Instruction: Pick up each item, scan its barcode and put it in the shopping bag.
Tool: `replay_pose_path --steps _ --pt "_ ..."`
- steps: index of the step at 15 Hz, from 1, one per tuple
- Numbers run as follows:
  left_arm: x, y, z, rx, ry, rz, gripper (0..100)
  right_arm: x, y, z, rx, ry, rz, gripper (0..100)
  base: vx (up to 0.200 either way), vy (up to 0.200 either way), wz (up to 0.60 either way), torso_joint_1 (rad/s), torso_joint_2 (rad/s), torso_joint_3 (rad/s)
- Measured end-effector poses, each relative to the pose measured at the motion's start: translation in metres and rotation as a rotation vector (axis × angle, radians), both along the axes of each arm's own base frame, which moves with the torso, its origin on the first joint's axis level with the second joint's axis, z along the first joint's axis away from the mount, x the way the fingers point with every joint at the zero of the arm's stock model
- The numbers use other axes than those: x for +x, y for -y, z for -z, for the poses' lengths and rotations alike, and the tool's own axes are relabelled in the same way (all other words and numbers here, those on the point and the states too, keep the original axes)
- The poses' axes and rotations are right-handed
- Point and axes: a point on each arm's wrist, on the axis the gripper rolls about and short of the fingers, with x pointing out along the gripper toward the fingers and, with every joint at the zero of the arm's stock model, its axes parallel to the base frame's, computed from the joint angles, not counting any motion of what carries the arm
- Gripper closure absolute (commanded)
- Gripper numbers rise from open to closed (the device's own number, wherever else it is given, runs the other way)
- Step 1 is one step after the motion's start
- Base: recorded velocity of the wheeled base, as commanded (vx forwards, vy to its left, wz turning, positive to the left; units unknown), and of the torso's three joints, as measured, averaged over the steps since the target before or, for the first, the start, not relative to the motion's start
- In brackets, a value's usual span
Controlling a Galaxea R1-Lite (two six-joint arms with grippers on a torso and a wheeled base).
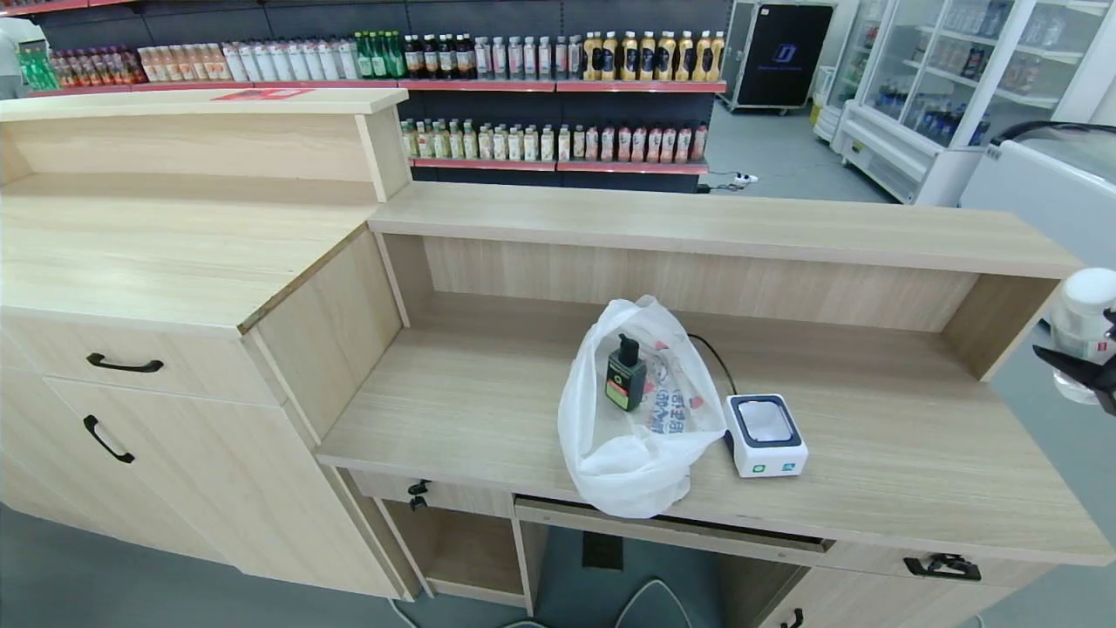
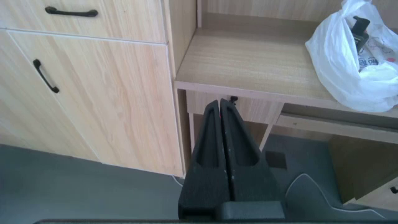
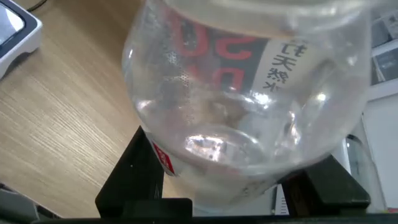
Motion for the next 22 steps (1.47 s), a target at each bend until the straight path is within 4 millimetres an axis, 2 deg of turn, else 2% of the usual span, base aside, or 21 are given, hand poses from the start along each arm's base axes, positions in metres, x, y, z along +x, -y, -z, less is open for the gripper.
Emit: replay_pose_path --steps 2,6,12,16,22 --pt "0.0 0.0 0.0 0.0 0.0 0.0 100 0.006 0.001 0.005 -0.027 -0.002 -0.04 100 0.0 0.0 0.0 0.0 0.0 0.0" --pt "0.0 0.0 0.0 0.0 0.0 -0.001 100 0.03 -0.014 0.019 -0.069 0.015 -0.316 100 0.0 0.0 0.0 0.0 0.0 0.0" --pt "0.0 0.0 0.0 0.0 0.0 0.0 100 0.053 -0.026 0.06 -0.055 -0.049 -0.455 100 0.0 0.0 0.0 0.0 0.0 0.0" --pt "0.0 0.0 0.0 0.0 0.0 0.0 100 0.071 -0.038 0.074 -0.037 -0.064 -0.526 100 0.0 0.0 0.0 0.0 0.0 0.0" --pt "0.0 0.0 0.0 0.0 0.0 0.0 100 0.081 -0.045 0.088 -0.087 -0.035 -0.584 100 0.0 0.0 0.0 0.0 0.0 0.0"
